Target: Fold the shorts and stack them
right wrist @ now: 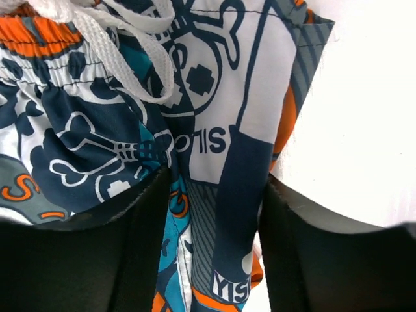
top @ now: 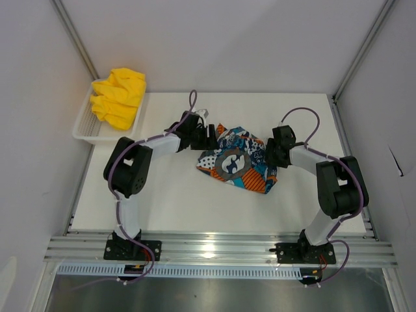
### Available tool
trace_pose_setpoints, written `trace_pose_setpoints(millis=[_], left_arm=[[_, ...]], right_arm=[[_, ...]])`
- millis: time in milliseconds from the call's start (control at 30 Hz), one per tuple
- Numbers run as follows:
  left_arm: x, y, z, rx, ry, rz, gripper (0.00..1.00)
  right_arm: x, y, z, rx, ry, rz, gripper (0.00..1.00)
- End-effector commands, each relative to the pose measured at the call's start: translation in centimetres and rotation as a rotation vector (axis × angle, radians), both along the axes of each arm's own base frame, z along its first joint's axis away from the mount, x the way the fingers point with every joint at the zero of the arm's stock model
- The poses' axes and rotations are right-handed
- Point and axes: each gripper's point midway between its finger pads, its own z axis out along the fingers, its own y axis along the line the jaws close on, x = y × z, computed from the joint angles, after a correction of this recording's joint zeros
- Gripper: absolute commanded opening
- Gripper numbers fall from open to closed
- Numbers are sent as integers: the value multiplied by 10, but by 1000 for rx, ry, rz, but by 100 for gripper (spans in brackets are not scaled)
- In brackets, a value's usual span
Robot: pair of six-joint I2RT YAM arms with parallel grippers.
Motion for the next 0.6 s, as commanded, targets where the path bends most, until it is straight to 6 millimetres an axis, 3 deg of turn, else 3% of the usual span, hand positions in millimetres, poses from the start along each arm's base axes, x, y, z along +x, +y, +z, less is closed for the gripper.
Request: trace_pose_setpoints(millis=[0,100,167,300,567], left_arm=[[17,0,-3,28,-23,16,70],[21,-4,-11,15,-22,28,66],[25,-4,-15,21,-26,46,60],[28,-2,-22,30,-30,84,23],[23,17,-15,44,-82,189,9]], right_arm=[[2,-8,-1,-41,2,-25,55],[2,-9,1,-44,-7,-27,47],[2,-11,2,-53,-9,-25,33],[3,-12,4,-62,-16,-25,32],[15,-16,10,-78,-42,-42,23]])
